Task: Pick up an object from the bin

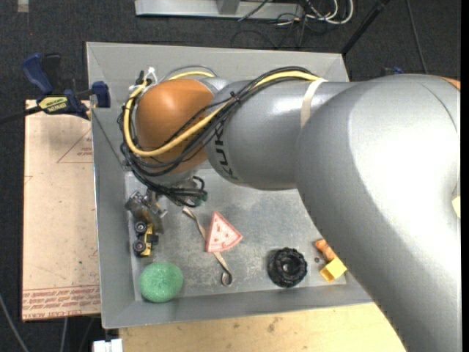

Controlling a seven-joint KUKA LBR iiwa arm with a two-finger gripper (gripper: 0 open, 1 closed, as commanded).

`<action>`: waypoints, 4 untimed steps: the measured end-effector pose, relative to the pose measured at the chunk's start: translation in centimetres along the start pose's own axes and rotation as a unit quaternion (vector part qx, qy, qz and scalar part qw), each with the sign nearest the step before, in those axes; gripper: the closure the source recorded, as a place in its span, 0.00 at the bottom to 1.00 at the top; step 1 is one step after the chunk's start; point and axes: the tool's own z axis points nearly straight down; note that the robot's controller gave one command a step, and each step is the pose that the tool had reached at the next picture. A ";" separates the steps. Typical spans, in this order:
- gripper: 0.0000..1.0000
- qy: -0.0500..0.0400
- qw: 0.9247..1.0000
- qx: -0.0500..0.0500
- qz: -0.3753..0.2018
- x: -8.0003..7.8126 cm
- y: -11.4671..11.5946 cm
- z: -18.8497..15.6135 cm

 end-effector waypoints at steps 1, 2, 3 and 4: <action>1.00 0.003 1.000 -0.001 0.001 0.2 0.1 -0.7; 1.00 0.004 1.000 -0.002 0.001 0.2 0.2 -2.7; 1.00 0.001 1.000 0.000 0.001 0.0 0.1 -5.0; 1.00 -0.001 1.000 0.001 0.001 -0.1 0.0 -6.5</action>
Offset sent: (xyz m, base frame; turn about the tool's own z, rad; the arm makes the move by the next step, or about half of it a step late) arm 0.0002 0.0000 0.0743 0.0000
